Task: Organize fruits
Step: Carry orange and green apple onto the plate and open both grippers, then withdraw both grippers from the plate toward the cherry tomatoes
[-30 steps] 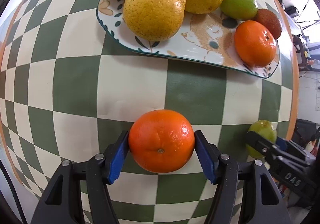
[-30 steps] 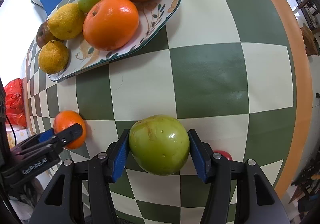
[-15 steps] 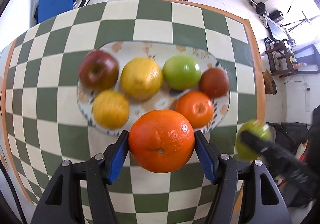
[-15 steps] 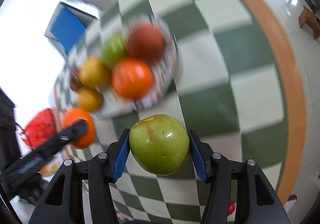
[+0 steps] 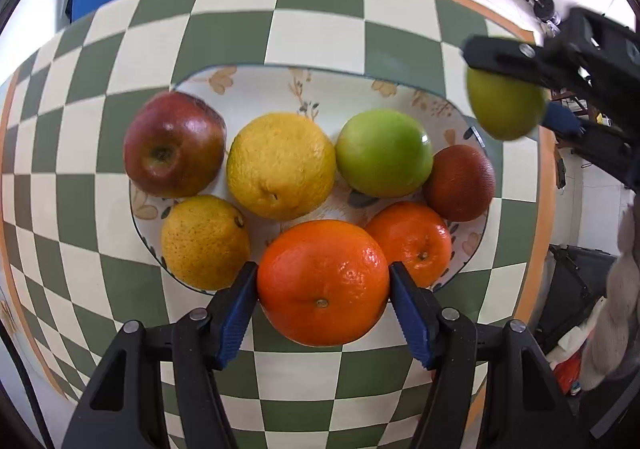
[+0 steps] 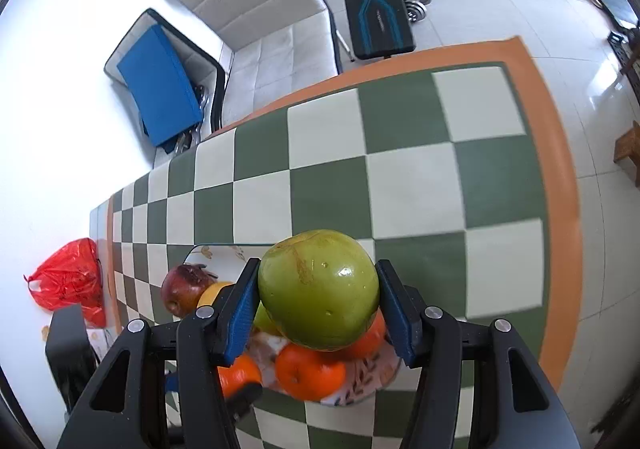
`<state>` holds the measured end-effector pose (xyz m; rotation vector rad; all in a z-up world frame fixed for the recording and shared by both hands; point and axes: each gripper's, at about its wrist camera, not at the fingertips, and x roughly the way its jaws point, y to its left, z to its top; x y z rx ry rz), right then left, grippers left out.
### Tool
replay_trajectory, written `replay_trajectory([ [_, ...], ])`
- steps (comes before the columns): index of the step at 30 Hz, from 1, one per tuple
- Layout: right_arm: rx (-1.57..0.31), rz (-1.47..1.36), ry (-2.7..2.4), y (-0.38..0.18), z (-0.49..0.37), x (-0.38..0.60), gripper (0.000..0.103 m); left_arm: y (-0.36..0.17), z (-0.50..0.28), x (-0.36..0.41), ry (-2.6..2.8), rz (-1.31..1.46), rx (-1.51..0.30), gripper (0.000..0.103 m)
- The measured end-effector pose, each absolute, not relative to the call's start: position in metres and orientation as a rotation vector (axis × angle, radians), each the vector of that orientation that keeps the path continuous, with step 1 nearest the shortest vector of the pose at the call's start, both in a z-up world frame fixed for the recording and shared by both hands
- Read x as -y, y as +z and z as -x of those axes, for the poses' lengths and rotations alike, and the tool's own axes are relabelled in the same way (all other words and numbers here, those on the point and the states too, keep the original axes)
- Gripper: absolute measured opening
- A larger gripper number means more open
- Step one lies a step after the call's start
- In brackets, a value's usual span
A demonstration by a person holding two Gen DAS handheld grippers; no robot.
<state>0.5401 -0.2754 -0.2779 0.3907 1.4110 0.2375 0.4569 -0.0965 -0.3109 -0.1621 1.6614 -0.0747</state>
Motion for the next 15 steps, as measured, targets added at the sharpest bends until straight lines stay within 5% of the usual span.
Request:
replay_trajectory([
  [5, -1.473, -0.372, 0.277, -0.307, -0.558, 0.251, 0.059, -0.321, -0.460, 0.090, -0.056, 0.210, -1.683, 0.066],
  [7, -1.495, -0.371, 0.284, -0.316, -0.560, 0.247, 0.059, -0.317, -0.458, 0.086, -0.067, 0.238, -1.662, 0.085],
  [9, -1.514, -0.372, 0.288, -0.324, -0.557, 0.246, 0.060, -0.312, -0.457, 0.083, -0.074, 0.240, -1.648, 0.092],
  [15, -1.547, -0.382, 0.264, -0.335, -0.555, 0.252, 0.076, -0.298, -0.457, 0.074, -0.057, 0.225, -1.611, 0.092],
])
